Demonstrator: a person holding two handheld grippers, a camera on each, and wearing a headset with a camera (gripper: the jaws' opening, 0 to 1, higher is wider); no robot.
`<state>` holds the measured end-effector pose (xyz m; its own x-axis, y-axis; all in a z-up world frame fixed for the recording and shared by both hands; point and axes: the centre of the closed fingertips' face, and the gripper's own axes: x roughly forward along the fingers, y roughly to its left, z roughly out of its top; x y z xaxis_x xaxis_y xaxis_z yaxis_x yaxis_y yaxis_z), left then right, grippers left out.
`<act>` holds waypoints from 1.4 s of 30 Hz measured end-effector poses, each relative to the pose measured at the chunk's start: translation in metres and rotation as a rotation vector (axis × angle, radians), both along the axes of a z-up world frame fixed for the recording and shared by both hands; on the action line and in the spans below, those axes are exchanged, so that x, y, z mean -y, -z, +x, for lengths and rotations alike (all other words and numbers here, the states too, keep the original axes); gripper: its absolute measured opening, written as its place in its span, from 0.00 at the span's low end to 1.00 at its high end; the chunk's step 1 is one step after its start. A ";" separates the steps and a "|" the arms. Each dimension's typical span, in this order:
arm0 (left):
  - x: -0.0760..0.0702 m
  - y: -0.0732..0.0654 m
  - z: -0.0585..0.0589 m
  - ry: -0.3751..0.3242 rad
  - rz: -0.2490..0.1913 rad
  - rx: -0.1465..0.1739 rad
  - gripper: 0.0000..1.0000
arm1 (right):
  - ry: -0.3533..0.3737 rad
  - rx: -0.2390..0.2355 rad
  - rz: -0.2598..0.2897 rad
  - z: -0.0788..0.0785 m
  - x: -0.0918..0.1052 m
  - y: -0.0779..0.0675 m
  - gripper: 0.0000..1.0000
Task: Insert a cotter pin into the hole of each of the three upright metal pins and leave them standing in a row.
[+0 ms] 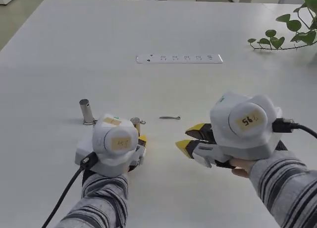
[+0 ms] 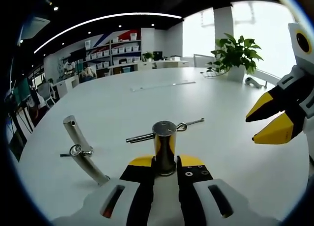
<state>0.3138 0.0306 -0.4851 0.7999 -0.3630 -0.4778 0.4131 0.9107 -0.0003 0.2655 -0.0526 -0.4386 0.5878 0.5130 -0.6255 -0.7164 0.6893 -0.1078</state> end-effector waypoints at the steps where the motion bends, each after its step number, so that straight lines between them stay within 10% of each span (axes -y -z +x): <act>1: 0.000 0.000 -0.001 0.003 0.004 0.001 0.15 | 0.002 0.000 0.008 0.000 0.000 -0.001 0.15; 24: -0.003 -0.037 -0.053 0.078 -0.073 0.002 0.60 | 0.005 0.007 0.226 0.010 -0.032 -0.052 0.32; 42: -0.040 -0.061 -0.075 0.073 -0.096 0.050 0.90 | -0.144 -0.035 0.215 0.028 -0.103 -0.063 0.35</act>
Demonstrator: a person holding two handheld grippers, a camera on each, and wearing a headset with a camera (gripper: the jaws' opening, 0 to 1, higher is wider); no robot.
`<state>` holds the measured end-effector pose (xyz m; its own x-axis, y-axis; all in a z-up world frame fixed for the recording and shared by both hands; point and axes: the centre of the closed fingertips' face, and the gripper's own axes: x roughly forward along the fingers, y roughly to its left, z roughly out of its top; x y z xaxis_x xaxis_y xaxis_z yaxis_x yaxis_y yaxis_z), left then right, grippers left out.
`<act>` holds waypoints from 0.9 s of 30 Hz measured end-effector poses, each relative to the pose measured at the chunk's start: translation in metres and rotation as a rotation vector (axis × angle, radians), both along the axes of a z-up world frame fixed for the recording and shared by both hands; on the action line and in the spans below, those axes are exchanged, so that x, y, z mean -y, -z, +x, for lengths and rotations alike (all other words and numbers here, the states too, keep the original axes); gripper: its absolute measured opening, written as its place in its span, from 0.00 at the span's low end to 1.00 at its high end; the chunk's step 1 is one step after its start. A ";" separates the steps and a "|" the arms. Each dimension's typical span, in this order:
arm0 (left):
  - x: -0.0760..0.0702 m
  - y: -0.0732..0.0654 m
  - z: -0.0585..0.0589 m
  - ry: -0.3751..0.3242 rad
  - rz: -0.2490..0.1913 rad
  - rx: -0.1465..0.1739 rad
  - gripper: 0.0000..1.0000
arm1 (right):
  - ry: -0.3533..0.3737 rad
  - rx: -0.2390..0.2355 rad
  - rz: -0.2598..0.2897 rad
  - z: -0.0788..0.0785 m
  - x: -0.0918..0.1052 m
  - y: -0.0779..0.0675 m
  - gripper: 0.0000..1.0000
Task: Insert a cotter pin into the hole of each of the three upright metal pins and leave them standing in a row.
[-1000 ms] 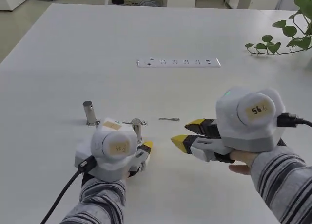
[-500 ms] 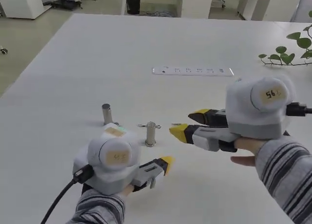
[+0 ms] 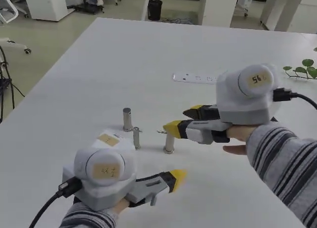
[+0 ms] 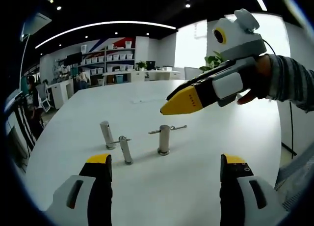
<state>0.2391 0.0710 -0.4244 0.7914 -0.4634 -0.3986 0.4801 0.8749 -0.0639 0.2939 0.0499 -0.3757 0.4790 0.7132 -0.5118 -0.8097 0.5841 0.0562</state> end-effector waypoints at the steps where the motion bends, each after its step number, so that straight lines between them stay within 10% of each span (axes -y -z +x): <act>1: -0.001 -0.001 0.000 0.000 -0.003 0.001 0.91 | -0.007 0.000 -0.001 0.003 -0.005 0.000 0.35; 19: -0.032 -0.009 -0.001 -0.009 0.031 0.030 0.99 | -0.092 -0.019 -0.045 0.045 -0.073 0.026 0.29; 27: -0.053 -0.013 0.010 -0.081 -0.022 0.027 0.97 | -0.100 -0.034 -0.081 0.062 -0.096 0.046 0.25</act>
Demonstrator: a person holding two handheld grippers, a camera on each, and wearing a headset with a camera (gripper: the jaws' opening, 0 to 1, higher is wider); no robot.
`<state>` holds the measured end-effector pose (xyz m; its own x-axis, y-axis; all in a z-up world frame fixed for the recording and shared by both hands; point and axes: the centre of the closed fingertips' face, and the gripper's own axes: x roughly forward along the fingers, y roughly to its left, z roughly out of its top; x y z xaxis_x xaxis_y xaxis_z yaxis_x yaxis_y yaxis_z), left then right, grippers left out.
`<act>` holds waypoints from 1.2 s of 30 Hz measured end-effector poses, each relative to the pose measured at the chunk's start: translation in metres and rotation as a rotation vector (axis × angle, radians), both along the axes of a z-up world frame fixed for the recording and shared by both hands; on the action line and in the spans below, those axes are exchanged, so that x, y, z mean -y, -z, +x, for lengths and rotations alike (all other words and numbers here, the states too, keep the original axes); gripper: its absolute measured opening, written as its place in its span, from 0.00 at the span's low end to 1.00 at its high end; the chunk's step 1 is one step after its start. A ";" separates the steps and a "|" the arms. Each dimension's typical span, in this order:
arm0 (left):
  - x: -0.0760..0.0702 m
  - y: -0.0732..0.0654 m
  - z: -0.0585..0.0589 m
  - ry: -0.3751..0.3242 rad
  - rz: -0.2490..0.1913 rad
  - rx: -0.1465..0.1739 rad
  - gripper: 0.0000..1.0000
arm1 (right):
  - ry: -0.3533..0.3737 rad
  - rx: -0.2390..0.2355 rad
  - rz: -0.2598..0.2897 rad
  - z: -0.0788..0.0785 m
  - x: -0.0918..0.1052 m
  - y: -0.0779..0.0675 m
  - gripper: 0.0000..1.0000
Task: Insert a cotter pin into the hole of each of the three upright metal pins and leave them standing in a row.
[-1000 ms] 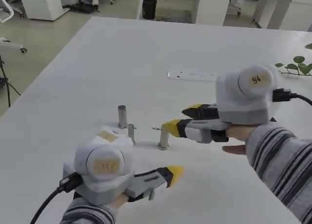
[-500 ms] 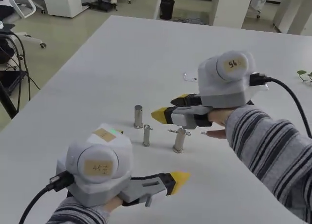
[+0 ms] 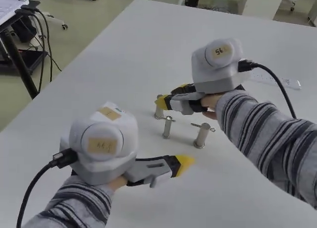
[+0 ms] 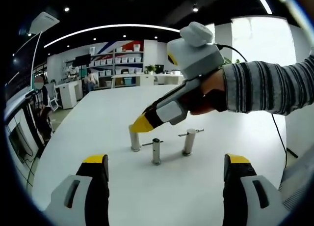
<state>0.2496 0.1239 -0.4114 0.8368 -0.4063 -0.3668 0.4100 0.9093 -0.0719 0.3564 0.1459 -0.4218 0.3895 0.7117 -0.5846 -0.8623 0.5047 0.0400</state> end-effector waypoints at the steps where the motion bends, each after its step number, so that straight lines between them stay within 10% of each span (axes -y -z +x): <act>1: -0.002 0.000 0.001 -0.008 -0.019 -0.004 0.97 | 0.009 -0.008 -0.006 0.002 -0.002 0.003 0.24; 22: -0.003 -0.002 0.000 -0.017 -0.033 -0.010 0.95 | 0.045 -0.039 -0.028 0.011 -0.004 0.022 0.08; 36: 0.013 -0.003 -0.001 0.051 -0.041 -0.003 0.97 | 0.073 -0.044 -0.077 0.013 0.045 0.017 0.08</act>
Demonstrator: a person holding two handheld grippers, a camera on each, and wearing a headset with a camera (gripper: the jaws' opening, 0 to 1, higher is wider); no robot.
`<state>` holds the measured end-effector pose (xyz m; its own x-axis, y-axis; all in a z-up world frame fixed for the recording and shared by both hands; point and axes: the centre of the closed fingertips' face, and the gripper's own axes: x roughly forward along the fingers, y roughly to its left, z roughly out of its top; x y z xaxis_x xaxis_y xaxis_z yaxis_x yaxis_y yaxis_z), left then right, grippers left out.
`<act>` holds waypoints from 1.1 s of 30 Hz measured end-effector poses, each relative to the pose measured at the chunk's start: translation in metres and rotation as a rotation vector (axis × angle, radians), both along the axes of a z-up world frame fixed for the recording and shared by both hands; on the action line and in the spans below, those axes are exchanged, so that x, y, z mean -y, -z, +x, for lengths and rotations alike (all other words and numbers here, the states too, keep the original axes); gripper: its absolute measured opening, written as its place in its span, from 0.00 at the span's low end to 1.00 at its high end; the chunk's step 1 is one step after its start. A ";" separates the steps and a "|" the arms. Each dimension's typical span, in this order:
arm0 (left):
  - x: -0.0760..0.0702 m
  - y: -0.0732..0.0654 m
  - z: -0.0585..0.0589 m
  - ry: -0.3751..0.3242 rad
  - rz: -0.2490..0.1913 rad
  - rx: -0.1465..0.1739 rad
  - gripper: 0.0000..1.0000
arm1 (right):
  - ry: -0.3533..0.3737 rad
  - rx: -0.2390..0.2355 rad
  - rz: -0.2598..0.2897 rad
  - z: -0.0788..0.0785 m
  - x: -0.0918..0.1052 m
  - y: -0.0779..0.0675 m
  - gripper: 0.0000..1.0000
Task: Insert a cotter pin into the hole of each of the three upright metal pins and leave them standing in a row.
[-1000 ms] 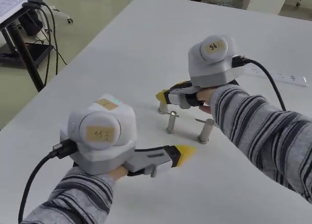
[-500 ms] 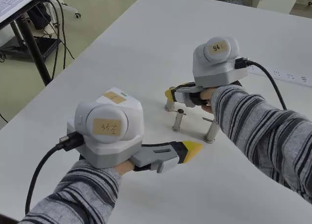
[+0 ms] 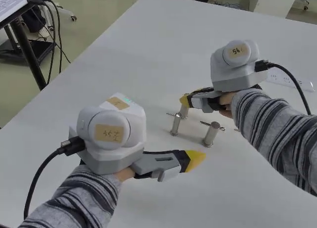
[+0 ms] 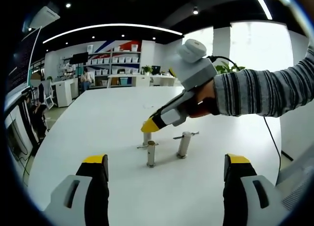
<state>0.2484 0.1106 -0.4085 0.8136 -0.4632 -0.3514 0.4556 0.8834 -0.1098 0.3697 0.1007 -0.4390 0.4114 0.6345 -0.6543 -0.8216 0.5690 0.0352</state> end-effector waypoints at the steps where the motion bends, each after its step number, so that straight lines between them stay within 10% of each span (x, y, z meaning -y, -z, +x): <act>1: 0.002 0.000 0.000 0.007 -0.001 0.000 0.98 | 0.005 0.000 -0.007 0.001 0.007 -0.001 0.08; 13: 0.015 -0.003 -0.004 0.067 -0.015 0.009 0.98 | 0.005 0.026 -0.095 -0.007 0.059 -0.006 0.08; 33: 0.020 0.000 -0.008 0.093 0.018 0.009 0.98 | -0.020 -0.007 -0.068 -0.058 0.123 0.002 0.08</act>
